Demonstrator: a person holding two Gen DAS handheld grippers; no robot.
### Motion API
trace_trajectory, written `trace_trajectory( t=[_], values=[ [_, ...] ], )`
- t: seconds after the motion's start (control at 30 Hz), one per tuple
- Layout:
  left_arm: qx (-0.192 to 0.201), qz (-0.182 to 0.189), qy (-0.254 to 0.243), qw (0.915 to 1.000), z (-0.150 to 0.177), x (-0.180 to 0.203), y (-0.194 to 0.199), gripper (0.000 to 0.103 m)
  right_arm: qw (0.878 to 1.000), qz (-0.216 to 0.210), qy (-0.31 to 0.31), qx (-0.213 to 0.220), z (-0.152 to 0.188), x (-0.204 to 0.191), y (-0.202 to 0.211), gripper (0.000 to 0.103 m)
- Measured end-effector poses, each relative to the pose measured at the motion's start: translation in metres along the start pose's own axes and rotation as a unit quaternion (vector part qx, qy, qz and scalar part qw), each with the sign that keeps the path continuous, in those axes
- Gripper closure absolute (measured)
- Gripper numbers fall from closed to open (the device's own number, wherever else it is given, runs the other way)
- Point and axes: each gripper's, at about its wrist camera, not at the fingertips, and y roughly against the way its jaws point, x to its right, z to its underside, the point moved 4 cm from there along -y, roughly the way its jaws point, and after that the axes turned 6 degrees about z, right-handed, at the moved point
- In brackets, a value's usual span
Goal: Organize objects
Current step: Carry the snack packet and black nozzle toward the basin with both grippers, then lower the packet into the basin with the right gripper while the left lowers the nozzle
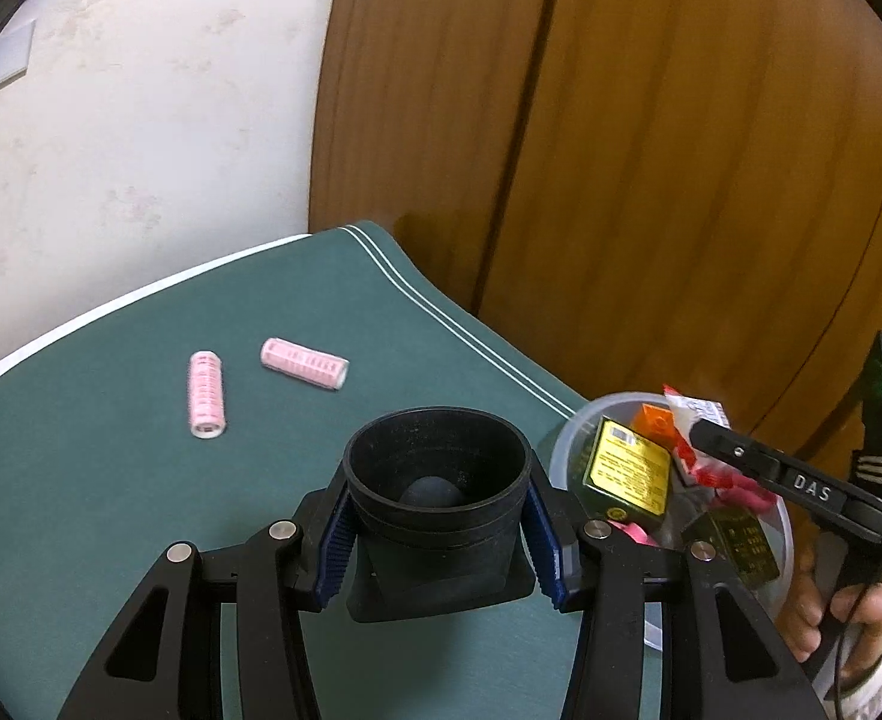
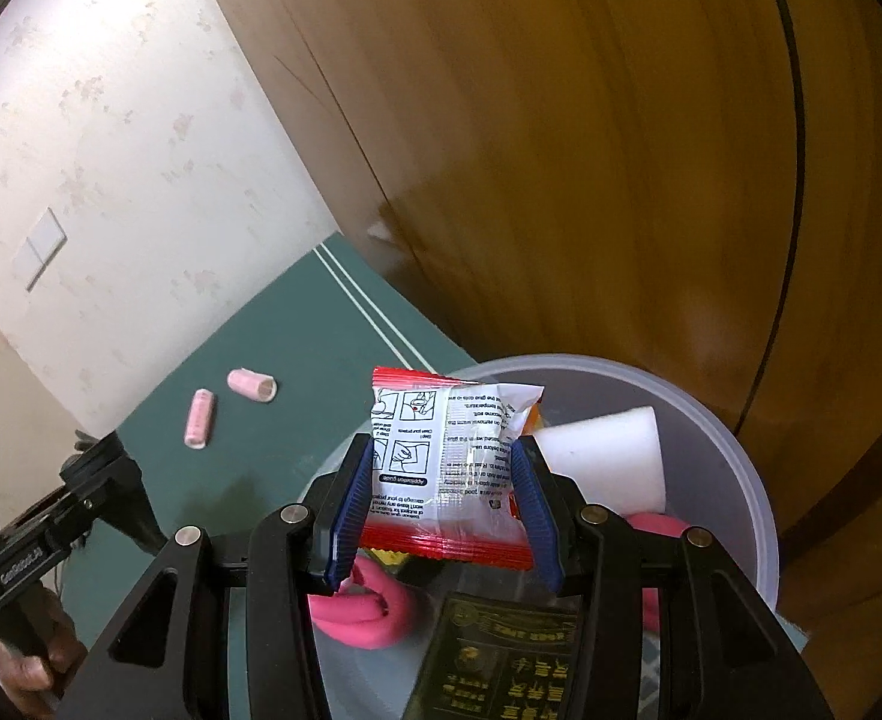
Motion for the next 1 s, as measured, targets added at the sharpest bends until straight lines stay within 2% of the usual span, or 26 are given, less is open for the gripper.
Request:
trace_trajectory(
  t=[0.2,0.4,0.63,1.0],
  values=[
    [-0.010,0.010,-0.005,0.9999,0.004,0.009,-0.003,0.051,1.000,-0.002,-0.017,-0.025,0.001,0.012,-0.005,0.054],
    [-0.020,0.022,-0.012,0.9995,0.010,0.022,-0.005,0.051,0.999,-0.005,-0.022,-0.023,0.008,0.024,0.004,0.051],
    [-0.025,0.038,-0.022,0.9987,0.013,0.040,-0.002,0.051,1.000,0.006,-0.010,0.007,0.006,0.023,0.018,0.050],
    [-0.057,0.100,-0.054,0.9919,0.026,0.090,-0.019,0.051,0.998,0.022,0.020,0.058,0.002,0.018,0.043,0.050]
  ],
)
